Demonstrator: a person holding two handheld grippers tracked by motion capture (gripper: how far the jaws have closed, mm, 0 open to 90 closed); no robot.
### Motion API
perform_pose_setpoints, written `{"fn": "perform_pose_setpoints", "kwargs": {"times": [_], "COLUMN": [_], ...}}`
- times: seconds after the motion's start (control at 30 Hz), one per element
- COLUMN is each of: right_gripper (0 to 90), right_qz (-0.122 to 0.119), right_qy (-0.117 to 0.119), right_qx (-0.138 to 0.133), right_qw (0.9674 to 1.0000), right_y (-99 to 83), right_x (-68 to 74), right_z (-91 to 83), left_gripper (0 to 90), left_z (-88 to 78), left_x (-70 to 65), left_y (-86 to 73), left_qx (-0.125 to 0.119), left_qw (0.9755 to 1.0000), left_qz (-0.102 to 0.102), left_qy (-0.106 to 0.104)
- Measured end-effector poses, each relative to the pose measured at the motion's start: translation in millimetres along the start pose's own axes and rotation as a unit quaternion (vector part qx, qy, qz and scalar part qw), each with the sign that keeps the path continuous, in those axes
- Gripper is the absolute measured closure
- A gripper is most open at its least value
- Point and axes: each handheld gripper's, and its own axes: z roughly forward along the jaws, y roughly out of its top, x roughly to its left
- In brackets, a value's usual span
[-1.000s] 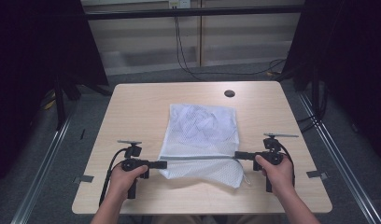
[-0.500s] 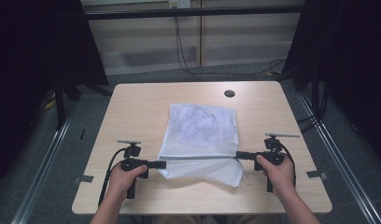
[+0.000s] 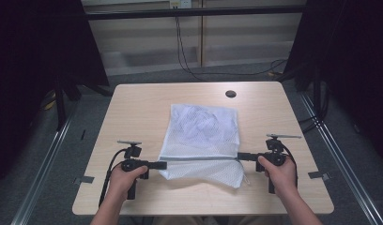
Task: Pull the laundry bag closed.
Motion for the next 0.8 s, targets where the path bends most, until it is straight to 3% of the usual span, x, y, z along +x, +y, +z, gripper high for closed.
{"fn": "perform_pose_setpoints", "kwargs": {"times": [0.57, 0.8], "right_gripper": [87.1, 87.1], "right_qz": [0.002, 0.003], "right_qy": [-0.003, -0.008], "right_qx": [-0.002, -0.003], "right_qw": [1.0, 1.0], "right_y": [0.1, 0.1], "right_x": [-1.0, -1.8], "right_z": [-2.6, -3.5], "left_gripper": [88.3, 88.3], "left_z": [-1.8, -2.7], "left_x": [1.9, 1.0], "left_y": [0.4, 0.4], "left_qx": [0.006, -0.001], "left_qw": [1.0, 1.0], "left_qz": [0.008, -0.002], "left_qy": [0.002, -0.002]}}
